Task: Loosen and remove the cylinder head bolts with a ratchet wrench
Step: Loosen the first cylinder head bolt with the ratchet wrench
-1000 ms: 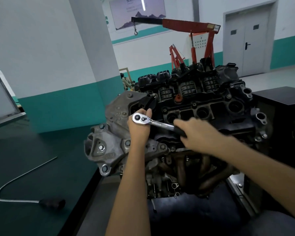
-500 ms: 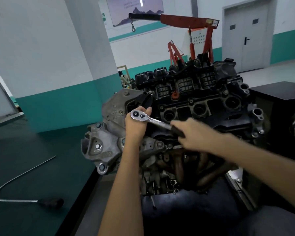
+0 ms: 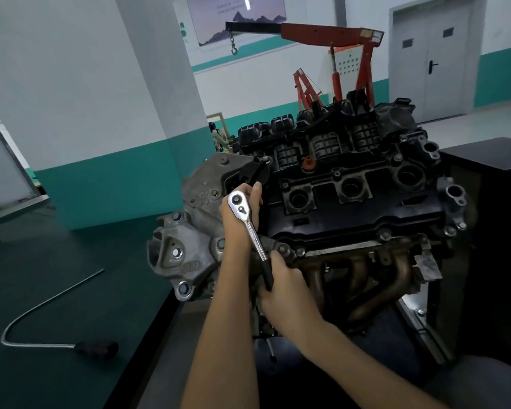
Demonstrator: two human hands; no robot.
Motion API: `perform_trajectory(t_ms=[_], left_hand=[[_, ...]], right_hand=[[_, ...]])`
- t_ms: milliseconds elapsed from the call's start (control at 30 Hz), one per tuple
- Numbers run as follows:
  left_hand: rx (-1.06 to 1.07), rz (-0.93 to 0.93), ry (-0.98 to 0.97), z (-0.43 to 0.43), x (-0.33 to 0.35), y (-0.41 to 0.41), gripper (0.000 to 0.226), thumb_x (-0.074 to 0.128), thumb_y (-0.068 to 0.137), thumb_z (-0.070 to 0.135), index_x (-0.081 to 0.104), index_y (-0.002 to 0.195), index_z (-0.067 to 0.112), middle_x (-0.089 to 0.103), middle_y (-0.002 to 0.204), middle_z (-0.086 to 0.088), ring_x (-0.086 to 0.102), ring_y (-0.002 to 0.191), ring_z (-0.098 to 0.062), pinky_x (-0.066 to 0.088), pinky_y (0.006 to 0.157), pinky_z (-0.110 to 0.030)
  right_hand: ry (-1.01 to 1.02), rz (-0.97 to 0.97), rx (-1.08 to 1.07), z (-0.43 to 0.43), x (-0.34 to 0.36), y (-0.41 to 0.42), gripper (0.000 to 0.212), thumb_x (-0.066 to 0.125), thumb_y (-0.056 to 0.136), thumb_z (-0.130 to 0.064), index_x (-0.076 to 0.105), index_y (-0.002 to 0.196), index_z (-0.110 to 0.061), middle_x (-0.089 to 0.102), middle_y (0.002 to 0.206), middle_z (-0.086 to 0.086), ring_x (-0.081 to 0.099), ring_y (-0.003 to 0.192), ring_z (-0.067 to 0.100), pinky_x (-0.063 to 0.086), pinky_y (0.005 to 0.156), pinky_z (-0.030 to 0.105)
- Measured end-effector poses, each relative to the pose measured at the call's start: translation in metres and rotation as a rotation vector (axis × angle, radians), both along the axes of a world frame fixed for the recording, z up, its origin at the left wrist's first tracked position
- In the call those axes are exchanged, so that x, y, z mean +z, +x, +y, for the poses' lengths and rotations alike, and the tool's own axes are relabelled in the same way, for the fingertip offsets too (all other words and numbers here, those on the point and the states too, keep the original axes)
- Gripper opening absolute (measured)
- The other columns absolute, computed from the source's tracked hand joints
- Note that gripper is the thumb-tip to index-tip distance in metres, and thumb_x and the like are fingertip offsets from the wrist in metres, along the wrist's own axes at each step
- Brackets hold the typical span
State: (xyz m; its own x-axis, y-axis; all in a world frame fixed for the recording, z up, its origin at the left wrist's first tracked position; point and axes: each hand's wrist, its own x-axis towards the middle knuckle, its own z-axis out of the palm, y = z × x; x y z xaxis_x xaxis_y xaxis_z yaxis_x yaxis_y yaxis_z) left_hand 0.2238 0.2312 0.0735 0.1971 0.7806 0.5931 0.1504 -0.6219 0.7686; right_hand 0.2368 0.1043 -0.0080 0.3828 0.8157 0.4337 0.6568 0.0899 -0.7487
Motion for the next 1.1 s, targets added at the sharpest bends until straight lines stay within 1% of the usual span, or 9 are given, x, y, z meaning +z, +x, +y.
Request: perform_trajectory(t_ms=[133, 300, 400, 500, 667, 767, 833, 967, 1100], left_hand=[[-0.059, -0.027, -0.025, 0.001, -0.002, 0.000, 0.040, 0.063, 0.093, 0.028, 0.053, 0.065, 0.000, 0.047, 0.055, -0.003, 0.039, 0.053, -0.013, 0.034, 0.055, -0.027], [-0.145, -0.165, -0.038, -0.005, -0.004, -0.001, 0.039, 0.065, 0.092, 0.021, 0.046, 0.059, 0.010, 0.040, 0.055, -0.002, 0.035, 0.057, -0.013, 0.032, 0.057, -0.027], [-0.206, -0.184, -0.021, -0.008, -0.002, -0.002, 0.044, 0.061, 0.095, 0.019, 0.039, 0.057, 0.016, 0.035, 0.056, 0.001, 0.032, 0.060, -0.013, 0.029, 0.058, -0.028], [-0.149, -0.132, -0.055, -0.007, 0.000, 0.000, 0.045, 0.056, 0.098, 0.027, 0.035, 0.059, 0.016, 0.032, 0.053, 0.008, 0.028, 0.052, -0.006, 0.026, 0.050, -0.019], [-0.030, -0.059, -0.025, -0.006, 0.002, 0.005, 0.044, 0.051, 0.099, 0.031, 0.036, 0.063, 0.010, 0.032, 0.058, -0.005, 0.030, 0.056, -0.013, 0.028, 0.054, -0.026], [-0.017, -0.052, -0.002, -0.005, 0.001, 0.004, 0.045, 0.050, 0.100, 0.029, 0.034, 0.062, 0.012, 0.031, 0.057, -0.003, 0.030, 0.058, -0.018, 0.028, 0.056, -0.032], [-0.026, -0.064, -0.021, -0.004, 0.001, 0.003, 0.045, 0.051, 0.100, 0.029, 0.036, 0.062, 0.011, 0.033, 0.057, -0.004, 0.031, 0.057, -0.017, 0.028, 0.056, -0.031], [-0.047, -0.035, -0.045, 0.000, 0.002, 0.002, 0.046, 0.058, 0.096, 0.029, 0.038, 0.057, 0.013, 0.037, 0.054, -0.001, 0.034, 0.054, -0.012, 0.031, 0.055, -0.025], [-0.104, -0.059, -0.064, 0.001, 0.000, 0.000, 0.044, 0.062, 0.093, 0.023, 0.039, 0.056, 0.012, 0.033, 0.051, 0.005, 0.029, 0.050, -0.007, 0.027, 0.050, -0.021]], right_hand=[[-0.062, -0.155, 0.038, -0.011, 0.017, 0.044, 0.020, 0.054, 0.078, -0.011, 0.046, 0.095, -0.020, 0.057, 0.075, 0.008, 0.057, 0.069, 0.033, 0.051, 0.064, 0.041], [-0.206, -0.741, -0.004, -0.013, 0.091, 0.126, 0.030, 0.058, 0.082, -0.015, 0.052, 0.110, -0.024, 0.036, 0.065, -0.010, 0.061, 0.077, 0.030, 0.040, 0.060, 0.029], [-0.184, -0.893, -0.027, -0.006, 0.114, 0.139, 0.033, 0.056, 0.085, -0.015, 0.052, 0.116, -0.026, 0.031, 0.064, -0.014, 0.058, 0.075, 0.028, 0.035, 0.060, 0.028], [-0.106, -0.751, -0.063, -0.012, 0.085, 0.124, 0.023, 0.057, 0.081, -0.017, 0.051, 0.100, -0.027, 0.034, 0.062, -0.012, 0.060, 0.074, 0.030, 0.035, 0.060, 0.027], [-0.016, -0.111, 0.012, -0.012, 0.010, 0.043, 0.022, 0.055, 0.077, -0.015, 0.042, 0.092, -0.025, 0.052, 0.065, 0.000, 0.056, 0.061, 0.027, 0.047, 0.055, 0.038], [0.036, 0.020, -0.036, 0.003, -0.004, 0.004, 0.027, 0.053, 0.081, -0.016, 0.044, 0.106, -0.022, 0.051, 0.066, -0.008, 0.061, 0.071, 0.025, 0.045, 0.057, 0.030], [0.034, 0.031, -0.017, 0.003, -0.001, 0.005, 0.026, 0.053, 0.081, -0.015, 0.046, 0.105, -0.022, 0.055, 0.069, -0.005, 0.061, 0.072, 0.025, 0.046, 0.059, 0.029], [-0.068, -0.222, 0.094, -0.017, 0.033, 0.064, 0.020, 0.058, 0.075, -0.005, 0.051, 0.090, -0.018, 0.051, 0.061, -0.004, 0.051, 0.053, 0.015, 0.041, 0.052, 0.027], [-0.211, -0.903, -0.066, -0.014, 0.108, 0.131, 0.028, 0.057, 0.083, -0.019, 0.049, 0.108, -0.028, 0.034, 0.062, -0.011, 0.058, 0.070, 0.025, 0.034, 0.058, 0.028]])
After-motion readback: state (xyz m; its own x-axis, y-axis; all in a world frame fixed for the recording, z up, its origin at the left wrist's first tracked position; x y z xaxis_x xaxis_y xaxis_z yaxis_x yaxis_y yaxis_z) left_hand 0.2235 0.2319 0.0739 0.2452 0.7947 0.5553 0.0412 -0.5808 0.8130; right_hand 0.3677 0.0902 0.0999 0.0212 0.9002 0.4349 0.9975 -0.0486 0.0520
